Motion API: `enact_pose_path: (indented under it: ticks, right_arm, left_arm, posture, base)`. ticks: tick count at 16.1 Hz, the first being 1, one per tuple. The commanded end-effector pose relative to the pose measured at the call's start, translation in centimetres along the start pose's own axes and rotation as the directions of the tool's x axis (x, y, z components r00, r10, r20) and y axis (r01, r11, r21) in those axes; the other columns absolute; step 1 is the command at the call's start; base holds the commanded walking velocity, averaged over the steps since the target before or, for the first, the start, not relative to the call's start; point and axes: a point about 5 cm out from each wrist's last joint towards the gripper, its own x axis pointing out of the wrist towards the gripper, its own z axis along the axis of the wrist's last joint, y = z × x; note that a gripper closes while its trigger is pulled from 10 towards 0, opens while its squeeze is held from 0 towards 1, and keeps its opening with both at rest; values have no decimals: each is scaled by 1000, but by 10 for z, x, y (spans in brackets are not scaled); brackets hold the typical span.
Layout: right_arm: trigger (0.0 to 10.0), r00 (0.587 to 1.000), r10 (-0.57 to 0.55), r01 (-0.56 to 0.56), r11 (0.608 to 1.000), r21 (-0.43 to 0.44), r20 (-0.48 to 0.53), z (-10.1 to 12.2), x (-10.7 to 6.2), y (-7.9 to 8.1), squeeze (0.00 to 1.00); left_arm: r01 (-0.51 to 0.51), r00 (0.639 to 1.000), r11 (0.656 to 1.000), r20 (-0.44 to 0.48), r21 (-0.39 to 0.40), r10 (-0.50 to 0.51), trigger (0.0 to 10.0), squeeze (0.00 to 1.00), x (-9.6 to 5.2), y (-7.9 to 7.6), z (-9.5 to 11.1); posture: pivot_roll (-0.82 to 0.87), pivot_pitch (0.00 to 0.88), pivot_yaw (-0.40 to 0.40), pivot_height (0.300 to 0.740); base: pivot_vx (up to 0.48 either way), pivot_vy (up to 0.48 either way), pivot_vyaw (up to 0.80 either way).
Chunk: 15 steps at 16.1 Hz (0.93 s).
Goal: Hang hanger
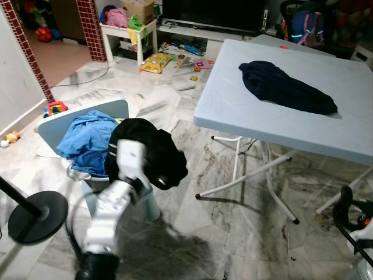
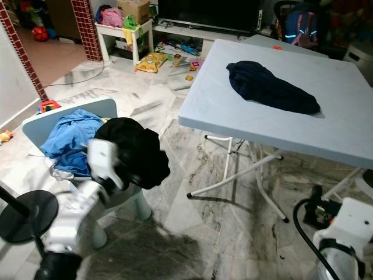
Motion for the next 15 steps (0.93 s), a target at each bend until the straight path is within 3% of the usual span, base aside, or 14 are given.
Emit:
enact_pose_path:
  ticks: [1,2,11,15]
  right_arm:
    - [10000,1000,12,-12,1000,3,20,6,0,2,0]
    - [10000,1000,17,-17,1000,6,17,6,0,3,0]
    - [10000,999,37,-37,999,8,3,2,-4,10,0]
    - [10000,999,49,-49,999,9,7,2,-3,13,0]
  left_arm:
    - [48,999,999,24,2,-48,10000,0,0,-9,7]
    - [77,997,997,28,-2,-76,10000,0,1,-14,7]
    - [112,994,994,8,-5,-112,10000,0,7,-13,11]
    - [126,992,992,0,-18,-126,10000,0,6,-15,9]
  posture:
    - [-14,16,-74,740]
    - [-13,18,-73,740]
    - [-22,25,-69,740]
    - [-22,24,-70,740]
  base:
    - [0,0,-800]
    - [0,0,-800]
    - [0,0,-800]
    - [0,-66,0]
